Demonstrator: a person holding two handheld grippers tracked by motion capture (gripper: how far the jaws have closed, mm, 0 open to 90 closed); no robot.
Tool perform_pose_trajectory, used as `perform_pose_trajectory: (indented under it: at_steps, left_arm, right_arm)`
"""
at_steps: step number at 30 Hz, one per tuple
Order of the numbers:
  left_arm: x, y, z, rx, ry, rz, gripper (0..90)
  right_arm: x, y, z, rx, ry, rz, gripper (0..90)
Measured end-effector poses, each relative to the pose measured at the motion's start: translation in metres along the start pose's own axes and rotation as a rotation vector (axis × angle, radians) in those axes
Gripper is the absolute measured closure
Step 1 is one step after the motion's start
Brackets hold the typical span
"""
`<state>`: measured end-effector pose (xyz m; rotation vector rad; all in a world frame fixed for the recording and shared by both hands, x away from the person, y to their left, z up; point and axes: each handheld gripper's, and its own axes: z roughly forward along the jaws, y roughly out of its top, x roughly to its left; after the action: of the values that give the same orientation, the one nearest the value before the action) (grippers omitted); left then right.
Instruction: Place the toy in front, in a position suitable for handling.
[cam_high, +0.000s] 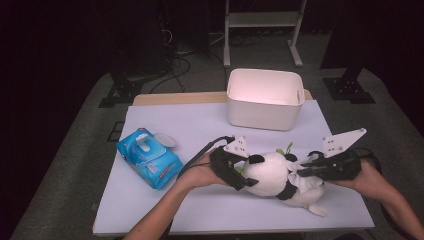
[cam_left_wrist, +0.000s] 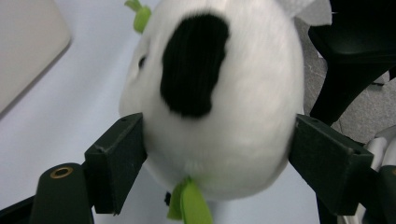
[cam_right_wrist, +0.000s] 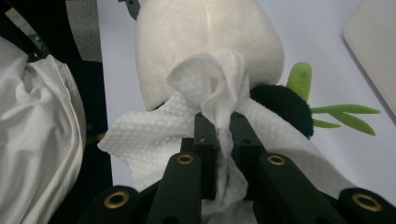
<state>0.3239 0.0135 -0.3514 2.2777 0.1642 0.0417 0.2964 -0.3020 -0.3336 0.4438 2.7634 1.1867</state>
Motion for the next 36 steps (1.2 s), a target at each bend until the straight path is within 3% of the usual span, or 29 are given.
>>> perform_pose_trajectory:
  at_steps: [2,7,9,13,18,22,27,32,36]
  left_arm:
    - [0.002,-0.001,0.002,-0.007,-0.018,-0.013,20.7]
    - [0.002,-0.002,-0.001,-0.062,-0.019,-0.028,37.5]
    - [0.002,0.000,-0.004,-0.068,-0.011,-0.024,40.2]
    - [0.002,0.004,-0.009,-0.042,-0.002,-0.010,41.2]
    - [0.002,0.006,-0.015,-0.047,0.009,-0.010,42.5]
    - [0.002,0.012,-0.030,-0.066,0.029,0.000,43.3]
    - [0.000,0.019,-0.049,-0.046,0.066,0.023,43.8]
    - [0.000,0.018,-0.046,-0.042,0.057,0.021,43.7]
    - [-0.005,0.031,-0.038,-0.050,0.049,0.047,43.3]
  right_arm:
    - [-0.001,-0.004,-0.002,-0.012,-0.005,0.007,82.9]
    - [-0.002,-0.005,0.001,-0.034,0.006,0.022,82.9]
    - [-0.004,-0.004,0.003,-0.047,0.012,0.026,83.0]
    - [-0.003,0.003,0.007,-0.062,0.004,0.021,82.8]
    - [-0.001,0.020,0.014,-0.070,0.005,-0.032,83.3]
    - [-0.001,0.034,0.011,-0.092,0.005,-0.052,83.5]
    - [0.000,0.054,0.015,-0.115,0.011,-0.087,83.5]
    - [-0.002,0.064,0.016,-0.139,0.029,-0.099,83.5]
    - [0.002,0.082,0.011,-0.147,0.023,-0.133,83.5]
